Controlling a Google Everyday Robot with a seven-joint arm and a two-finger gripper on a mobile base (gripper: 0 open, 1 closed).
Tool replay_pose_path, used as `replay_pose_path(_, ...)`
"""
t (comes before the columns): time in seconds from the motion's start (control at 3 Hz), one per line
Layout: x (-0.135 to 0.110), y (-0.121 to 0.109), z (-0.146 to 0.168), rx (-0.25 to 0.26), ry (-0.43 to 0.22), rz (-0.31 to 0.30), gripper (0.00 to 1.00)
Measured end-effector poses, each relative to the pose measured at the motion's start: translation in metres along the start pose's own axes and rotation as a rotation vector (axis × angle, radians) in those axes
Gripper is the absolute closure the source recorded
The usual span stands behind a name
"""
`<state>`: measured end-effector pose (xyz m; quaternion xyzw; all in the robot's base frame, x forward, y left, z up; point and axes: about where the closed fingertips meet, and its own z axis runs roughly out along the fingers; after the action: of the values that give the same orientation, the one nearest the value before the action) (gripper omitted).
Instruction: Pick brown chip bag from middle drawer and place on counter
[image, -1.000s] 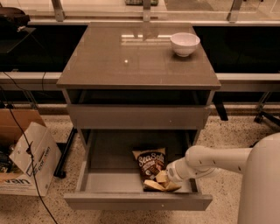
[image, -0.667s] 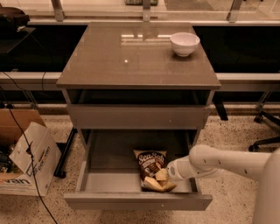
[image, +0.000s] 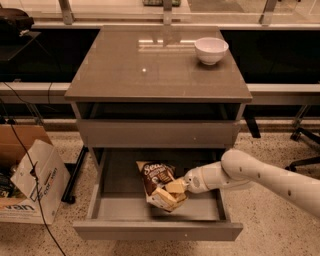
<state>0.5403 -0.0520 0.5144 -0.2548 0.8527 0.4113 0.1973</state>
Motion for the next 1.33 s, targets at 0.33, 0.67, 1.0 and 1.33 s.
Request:
replay_pose_path(0.33, -0.034, 0.046, -0.024, -0.121, 0.015, -0.213, 1.0)
replay_pose_path(0.67, -0.054, 0.091, -0.062, -0.216, 0.043, -0.444, 1.0)
replay_pose_path(1.0, -0.059, 0.157, -0.126, -0.288, 0.091, -0.721, 1.0)
replay_pose_path(1.33, -0.079, 0.2, -0.169, -0.233, 0.127, -0.915, 1.0)
